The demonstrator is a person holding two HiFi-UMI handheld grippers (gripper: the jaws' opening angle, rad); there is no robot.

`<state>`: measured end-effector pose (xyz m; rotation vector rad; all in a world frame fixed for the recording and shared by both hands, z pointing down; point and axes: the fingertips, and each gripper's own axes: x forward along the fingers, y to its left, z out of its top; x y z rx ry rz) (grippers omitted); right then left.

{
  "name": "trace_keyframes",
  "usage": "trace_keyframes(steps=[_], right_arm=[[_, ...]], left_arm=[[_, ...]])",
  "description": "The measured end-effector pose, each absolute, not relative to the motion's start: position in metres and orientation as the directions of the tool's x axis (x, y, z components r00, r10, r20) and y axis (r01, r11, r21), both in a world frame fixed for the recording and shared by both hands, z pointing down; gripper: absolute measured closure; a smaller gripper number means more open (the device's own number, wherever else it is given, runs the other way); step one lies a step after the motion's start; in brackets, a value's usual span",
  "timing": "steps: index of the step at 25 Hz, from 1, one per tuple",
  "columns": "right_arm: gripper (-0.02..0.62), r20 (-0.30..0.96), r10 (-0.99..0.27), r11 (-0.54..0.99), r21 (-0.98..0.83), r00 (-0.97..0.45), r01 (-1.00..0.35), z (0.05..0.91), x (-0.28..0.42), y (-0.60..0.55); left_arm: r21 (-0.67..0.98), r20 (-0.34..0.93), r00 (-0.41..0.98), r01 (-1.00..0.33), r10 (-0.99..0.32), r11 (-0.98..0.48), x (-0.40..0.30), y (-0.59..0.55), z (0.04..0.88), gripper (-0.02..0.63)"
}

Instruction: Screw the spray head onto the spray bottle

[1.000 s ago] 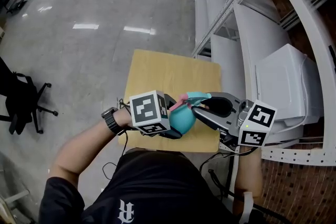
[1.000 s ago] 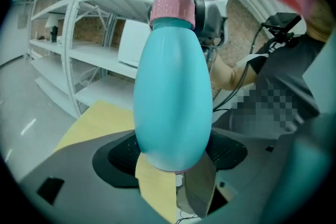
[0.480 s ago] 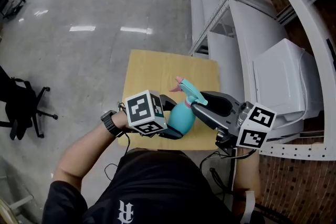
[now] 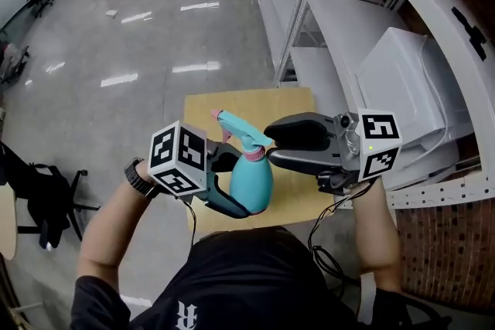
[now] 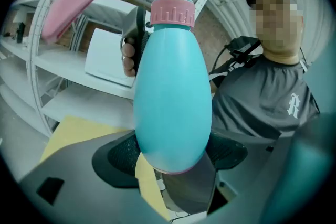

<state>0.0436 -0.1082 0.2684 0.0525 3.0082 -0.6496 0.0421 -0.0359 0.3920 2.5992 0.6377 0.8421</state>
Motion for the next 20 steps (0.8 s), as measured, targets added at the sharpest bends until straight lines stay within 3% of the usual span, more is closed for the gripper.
trace_keyframes(steps=[7,13,20], right_arm=[[0.468,0.018,-0.05,0.918,-0.394,-0.999,-0.052,0.277,0.033,-0.118],[0.482,-0.019,-0.09,0.939,-0.335,-0.996,-0.079,0.274,0.036,-0.118],[0.485,0.004,-0.283,0.922,-0.274,-0.959,-0.274,0.269,0.03,-0.124]], left_arm=[[0.402,0.551,0.72,0.214,0.422,-0.89,0.048,-0.051,0.407,0.221],[0.419,0.496,0.77,0.193,0.402,-0.887,0.052,-0.053,0.405,0.221],[0.392,0.472,0.826,0.117,0.309,-0.913,0.047,-0.067,0.398,0.222]])
